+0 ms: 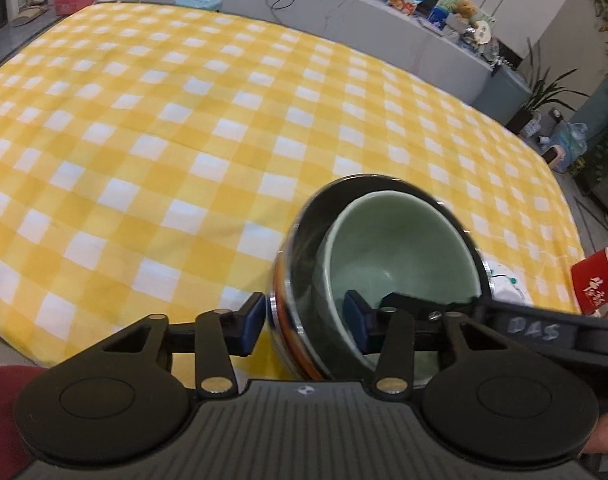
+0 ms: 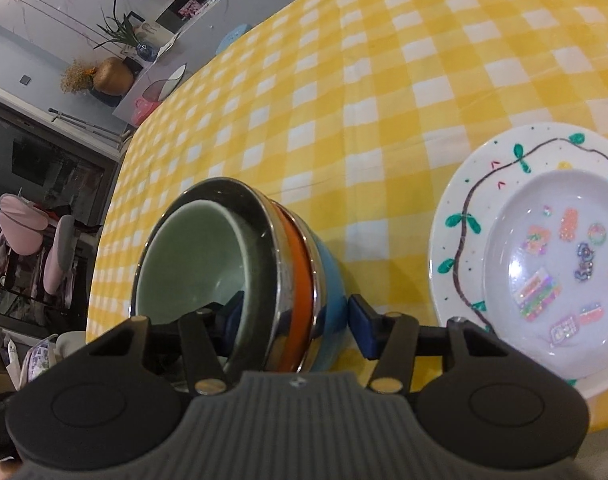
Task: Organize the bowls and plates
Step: 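Lift the bowl stack with both tools and carry it over the plates, then lower the bowl stack onto the plates and open both tools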
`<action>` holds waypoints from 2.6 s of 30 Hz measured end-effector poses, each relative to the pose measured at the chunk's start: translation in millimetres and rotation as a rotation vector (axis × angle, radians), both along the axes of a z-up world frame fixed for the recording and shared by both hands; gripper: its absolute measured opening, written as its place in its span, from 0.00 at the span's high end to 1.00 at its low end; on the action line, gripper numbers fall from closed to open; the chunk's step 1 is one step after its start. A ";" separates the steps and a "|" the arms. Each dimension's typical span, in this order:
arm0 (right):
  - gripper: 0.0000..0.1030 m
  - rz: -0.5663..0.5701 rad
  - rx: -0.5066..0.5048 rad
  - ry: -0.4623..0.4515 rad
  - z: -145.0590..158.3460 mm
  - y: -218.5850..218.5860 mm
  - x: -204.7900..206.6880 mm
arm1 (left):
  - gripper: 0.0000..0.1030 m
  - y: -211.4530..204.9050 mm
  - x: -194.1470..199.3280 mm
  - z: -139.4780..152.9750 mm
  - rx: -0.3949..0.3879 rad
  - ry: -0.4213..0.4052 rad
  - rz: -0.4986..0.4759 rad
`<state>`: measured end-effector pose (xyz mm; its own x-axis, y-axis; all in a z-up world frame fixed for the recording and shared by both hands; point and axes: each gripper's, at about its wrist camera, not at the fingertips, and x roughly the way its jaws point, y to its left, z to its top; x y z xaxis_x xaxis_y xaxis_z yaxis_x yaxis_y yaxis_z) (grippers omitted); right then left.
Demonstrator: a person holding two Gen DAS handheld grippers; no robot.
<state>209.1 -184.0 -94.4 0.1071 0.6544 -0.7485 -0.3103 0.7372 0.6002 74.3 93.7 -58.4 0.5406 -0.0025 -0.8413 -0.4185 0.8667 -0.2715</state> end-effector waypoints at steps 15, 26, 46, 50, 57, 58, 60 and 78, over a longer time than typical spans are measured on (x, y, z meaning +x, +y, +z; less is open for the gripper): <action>0.53 -0.023 0.067 -0.016 -0.2 -17.5 -10.2 | 0.61 -13.3 -3.7 17.2 0.061 0.031 0.008; 0.54 -0.098 0.068 -0.102 58.0 -72.8 4.8 | 0.61 -51.5 26.4 60.9 0.029 -0.059 -0.131; 0.55 -0.320 -0.019 -0.039 43.6 -183.6 16.2 | 0.61 -134.0 95.4 23.1 -0.093 0.078 -0.320; 0.55 -0.302 -0.055 0.008 32.0 -176.2 20.1 | 0.61 -128.1 98.1 10.5 -0.113 0.117 -0.303; 0.53 -0.286 -0.092 -0.012 29.8 -165.0 25.1 | 0.60 -120.3 101.4 7.3 -0.133 0.086 -0.327; 0.51 -0.283 -0.097 -0.017 29.5 -164.1 25.1 | 0.59 -121.1 101.4 7.8 -0.133 0.080 -0.337; 0.48 -0.269 -0.110 -0.037 30.3 -161.5 23.4 | 0.58 -122.6 100.5 8.5 -0.131 0.069 -0.347; 0.05 -0.420 -0.039 -0.516 94.4 -186.2 -17.2 | 0.17 -145.4 33.9 86.7 0.197 -0.299 -0.377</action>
<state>191.8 -370.2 -0.1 0.6979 0.4525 -0.5551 -0.2320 0.8761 0.4226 108.2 -51.7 28.3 0.7492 -0.1004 -0.6547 0.0030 0.9889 -0.1482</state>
